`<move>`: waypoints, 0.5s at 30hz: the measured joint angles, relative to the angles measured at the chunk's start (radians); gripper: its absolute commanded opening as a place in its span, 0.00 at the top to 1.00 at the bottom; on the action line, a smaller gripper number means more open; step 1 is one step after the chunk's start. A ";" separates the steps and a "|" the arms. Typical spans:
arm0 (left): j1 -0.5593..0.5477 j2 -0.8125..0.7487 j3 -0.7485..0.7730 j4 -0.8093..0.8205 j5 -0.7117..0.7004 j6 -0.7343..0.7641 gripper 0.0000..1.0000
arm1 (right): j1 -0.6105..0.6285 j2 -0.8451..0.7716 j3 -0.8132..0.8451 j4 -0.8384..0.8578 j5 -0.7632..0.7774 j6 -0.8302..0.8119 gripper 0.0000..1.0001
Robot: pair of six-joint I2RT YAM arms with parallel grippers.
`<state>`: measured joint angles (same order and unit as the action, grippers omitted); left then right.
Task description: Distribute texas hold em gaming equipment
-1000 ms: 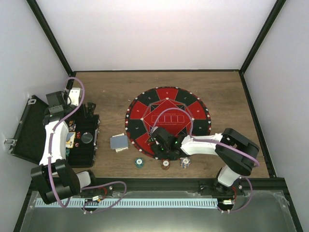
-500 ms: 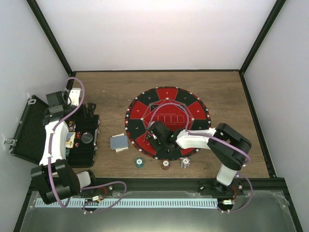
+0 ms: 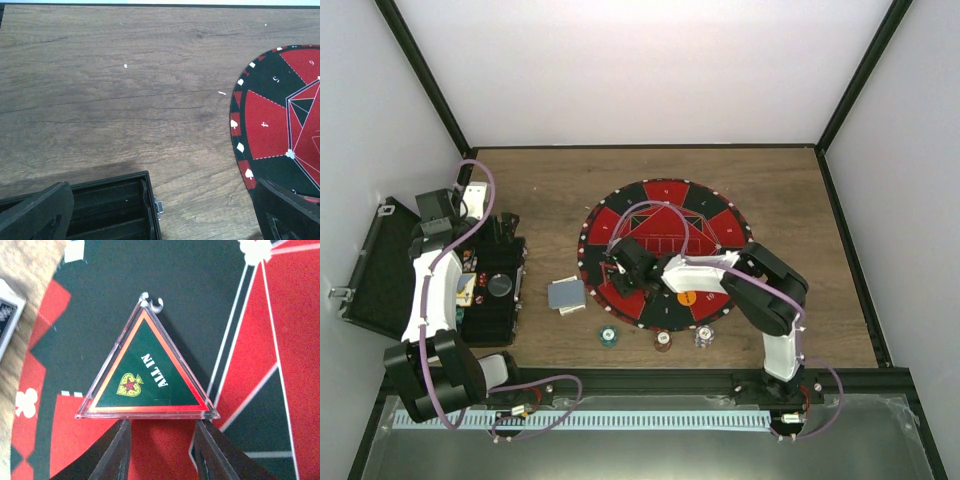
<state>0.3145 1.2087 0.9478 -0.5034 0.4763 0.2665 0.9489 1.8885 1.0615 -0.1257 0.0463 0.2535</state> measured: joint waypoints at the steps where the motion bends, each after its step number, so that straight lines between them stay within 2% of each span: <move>1: 0.000 0.000 0.000 0.000 0.000 0.000 0.00 | -0.001 0.018 0.024 -0.001 0.001 0.001 0.64; 10: 0.000 0.000 0.008 -0.004 0.000 0.000 0.00 | -0.016 0.087 0.109 0.011 0.010 0.009 0.63; 15: 0.000 0.000 0.021 -0.006 0.000 -0.001 0.00 | -0.017 0.089 0.116 0.010 0.005 0.010 0.51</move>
<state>0.3145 1.2091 0.9691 -0.5091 0.4763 0.2657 0.9318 1.9774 1.1774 -0.1162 0.0509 0.2634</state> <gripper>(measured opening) 0.999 0.429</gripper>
